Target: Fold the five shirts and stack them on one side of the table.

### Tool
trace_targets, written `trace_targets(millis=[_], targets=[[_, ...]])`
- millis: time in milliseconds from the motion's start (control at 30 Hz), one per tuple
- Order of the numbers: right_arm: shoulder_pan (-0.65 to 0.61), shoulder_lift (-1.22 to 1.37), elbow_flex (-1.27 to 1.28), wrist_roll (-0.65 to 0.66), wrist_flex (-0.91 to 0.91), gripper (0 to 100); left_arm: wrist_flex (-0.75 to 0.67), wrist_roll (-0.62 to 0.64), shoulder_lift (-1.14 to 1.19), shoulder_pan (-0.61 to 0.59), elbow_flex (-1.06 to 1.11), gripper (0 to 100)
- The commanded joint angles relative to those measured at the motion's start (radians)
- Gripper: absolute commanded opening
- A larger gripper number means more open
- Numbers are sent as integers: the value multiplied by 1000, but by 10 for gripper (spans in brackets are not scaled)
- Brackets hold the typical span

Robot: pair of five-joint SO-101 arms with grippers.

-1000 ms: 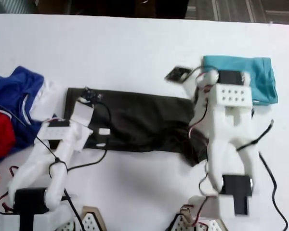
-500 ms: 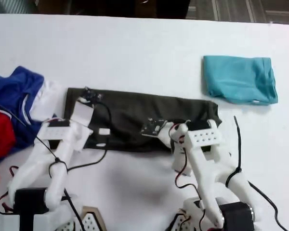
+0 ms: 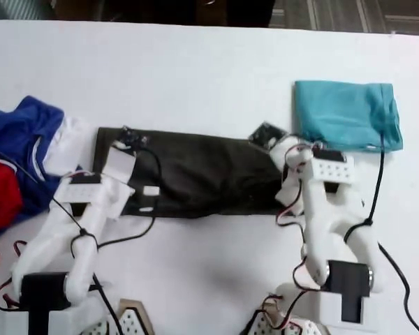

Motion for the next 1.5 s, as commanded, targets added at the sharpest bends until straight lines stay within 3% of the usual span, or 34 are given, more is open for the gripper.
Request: trace_targets(millis=[0, 233, 433, 633, 800, 900, 1067, 1233, 1467], targets=[[4, 33, -117, 2, 4, 19, -28, -3, 0, 15, 2, 26], [-5, 183, -272, 0, -41, 19, -28, -3, 0, 15, 2, 26], [1, 306, -427, -115, -31, 19, -28, -3, 0, 15, 2, 26], [-22, 234, -562, -249, 154, 19, -28, -3, 0, 15, 2, 26], [-110, 119, -563, -252, 366, 19, -28, -3, 0, 15, 2, 26], [-197, 88, -488, -252, 401, 19, -28, -5, 0, 15, 2, 26], [-303, 87, -293, -267, 179, 19, -28, -5, 0, 15, 2, 26], [-364, 90, -144, -405, -50, 19, -28, -5, 2, 15, 2, 26], [-410, 90, -26, -416, -213, 19, -28, -5, 2, 15, 2, 26]])
